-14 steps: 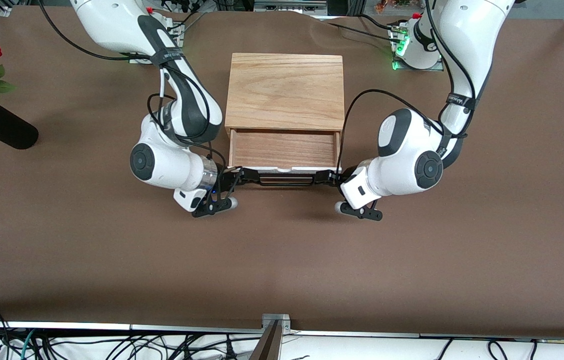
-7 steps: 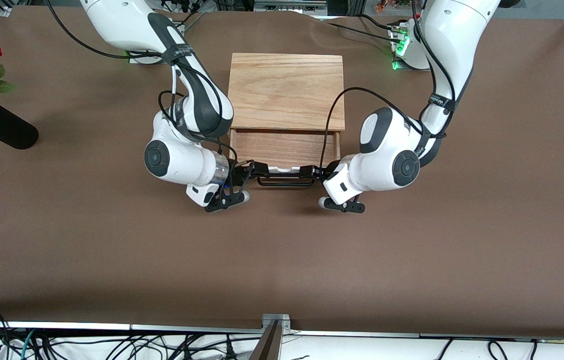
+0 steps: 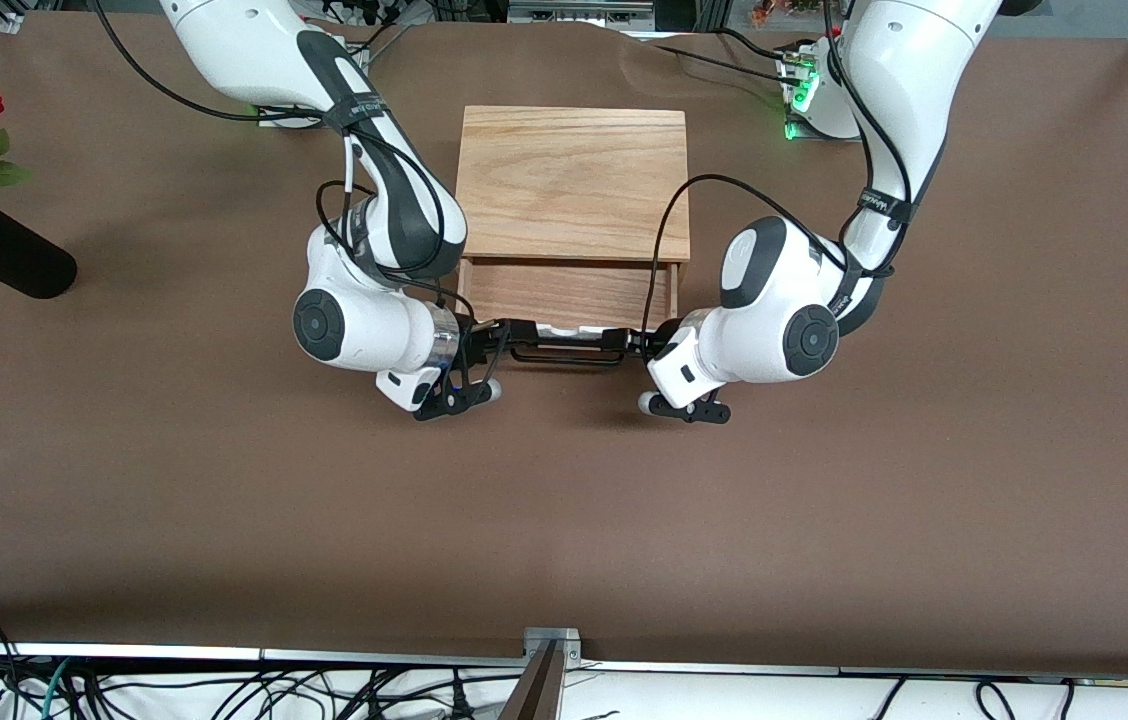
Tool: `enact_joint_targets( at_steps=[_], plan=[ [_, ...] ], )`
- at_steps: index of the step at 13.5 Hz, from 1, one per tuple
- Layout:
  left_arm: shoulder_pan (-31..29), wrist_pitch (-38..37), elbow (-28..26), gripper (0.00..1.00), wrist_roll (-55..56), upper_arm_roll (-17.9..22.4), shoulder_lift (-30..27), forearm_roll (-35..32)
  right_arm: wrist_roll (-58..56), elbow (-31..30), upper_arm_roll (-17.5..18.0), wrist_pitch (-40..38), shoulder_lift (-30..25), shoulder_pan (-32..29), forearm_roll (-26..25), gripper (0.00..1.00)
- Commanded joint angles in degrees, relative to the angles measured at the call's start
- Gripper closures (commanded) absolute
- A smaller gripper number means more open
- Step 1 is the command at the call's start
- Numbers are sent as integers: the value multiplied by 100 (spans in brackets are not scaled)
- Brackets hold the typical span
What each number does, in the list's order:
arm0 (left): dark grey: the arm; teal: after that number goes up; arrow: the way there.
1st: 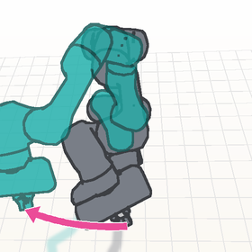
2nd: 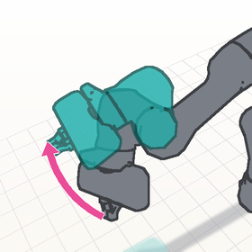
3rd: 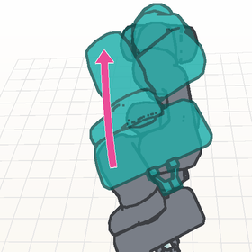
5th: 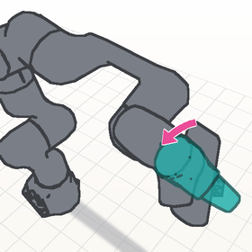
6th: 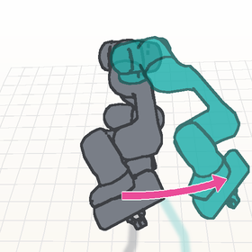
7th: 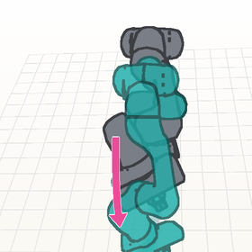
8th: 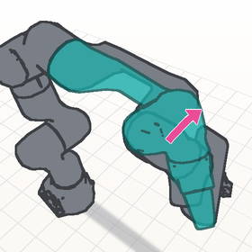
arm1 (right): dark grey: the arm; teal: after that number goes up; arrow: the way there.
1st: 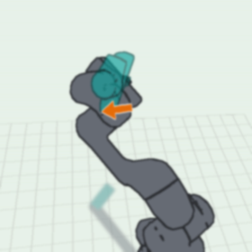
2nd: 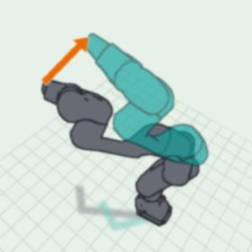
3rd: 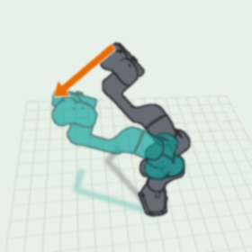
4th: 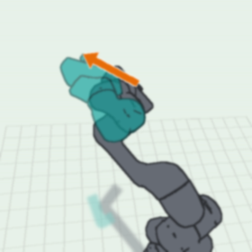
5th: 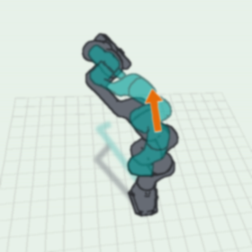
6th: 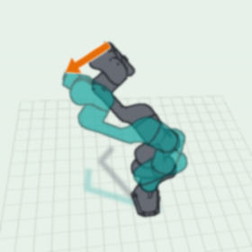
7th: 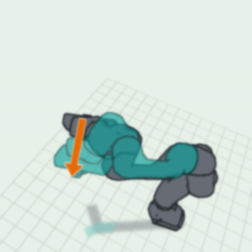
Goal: Close drawer with both arms simultaneously
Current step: 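Push the white drawer front into the cabinet with both grippers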
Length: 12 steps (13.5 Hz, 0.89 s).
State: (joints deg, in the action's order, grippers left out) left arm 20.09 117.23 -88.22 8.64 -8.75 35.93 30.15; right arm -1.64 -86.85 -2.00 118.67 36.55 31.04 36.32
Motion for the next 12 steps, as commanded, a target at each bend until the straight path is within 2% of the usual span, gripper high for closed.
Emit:
enact_joint_targets(
  at_steps=[1,7,9,12],
  plan=[
    [-22,-463,-46,0,6,57,-59,88,-3,1,15,-467,54,68,77,0],
    [-57,-1148,-37,0,-11,83,-147,-193,-20,19,15,-994,98,77,77,0],
    [-49,-1456,-46,0,-12,57,-270,-552,-20,19,15,-1258,98,77,77,0],
    [-49,-1739,-98,0,-11,48,-349,-554,-20,19,93,-1539,133,77,77,0]
  ],
)
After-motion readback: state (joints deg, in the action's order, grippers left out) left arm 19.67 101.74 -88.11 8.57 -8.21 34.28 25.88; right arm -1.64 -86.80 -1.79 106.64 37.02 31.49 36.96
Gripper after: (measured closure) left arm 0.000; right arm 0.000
